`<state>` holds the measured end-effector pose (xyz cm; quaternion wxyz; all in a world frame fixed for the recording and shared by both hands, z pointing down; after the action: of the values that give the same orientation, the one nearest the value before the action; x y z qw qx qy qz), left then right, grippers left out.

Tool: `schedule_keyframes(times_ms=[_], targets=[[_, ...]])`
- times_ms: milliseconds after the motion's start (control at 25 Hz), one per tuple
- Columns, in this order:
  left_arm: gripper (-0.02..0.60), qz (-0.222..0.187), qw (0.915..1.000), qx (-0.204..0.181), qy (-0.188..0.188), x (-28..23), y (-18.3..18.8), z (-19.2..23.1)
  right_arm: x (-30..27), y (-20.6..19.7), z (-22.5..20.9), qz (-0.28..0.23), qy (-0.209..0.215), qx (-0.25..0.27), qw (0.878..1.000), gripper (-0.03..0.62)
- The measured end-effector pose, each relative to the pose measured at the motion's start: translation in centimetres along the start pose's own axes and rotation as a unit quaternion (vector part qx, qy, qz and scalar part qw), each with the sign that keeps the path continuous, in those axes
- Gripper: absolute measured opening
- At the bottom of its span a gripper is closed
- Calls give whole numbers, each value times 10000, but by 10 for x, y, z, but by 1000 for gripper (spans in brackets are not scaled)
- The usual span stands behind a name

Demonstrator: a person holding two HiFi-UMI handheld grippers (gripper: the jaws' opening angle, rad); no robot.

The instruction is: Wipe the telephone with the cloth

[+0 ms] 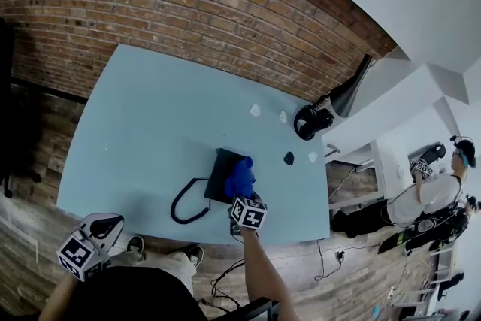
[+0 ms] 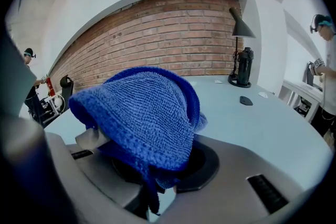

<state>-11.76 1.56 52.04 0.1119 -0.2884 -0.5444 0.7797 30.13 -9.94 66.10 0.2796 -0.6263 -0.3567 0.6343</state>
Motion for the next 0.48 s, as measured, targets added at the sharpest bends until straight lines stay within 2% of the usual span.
schedule_keyframes(times_ms=[320, 480], targets=[[12, -135, 9998, 2, -160, 2, 4, -3, 16, -34, 7, 496, 76, -182, 9986, 97], [12, -99, 9998, -34, -144, 1, 3, -3, 27, -49, 11, 1026, 174, 11, 9946, 97]])
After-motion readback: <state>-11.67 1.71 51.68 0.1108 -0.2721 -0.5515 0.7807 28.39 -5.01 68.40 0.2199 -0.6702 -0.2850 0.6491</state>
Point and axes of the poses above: the fingertips, and each gripper's own axes: x backward along the fingers, z to its left, y out of its top, the point moved 4 cm from there along x, backward along the fingers, and after that the axes turned 5 degrees about -y, right-handed, at the moved point
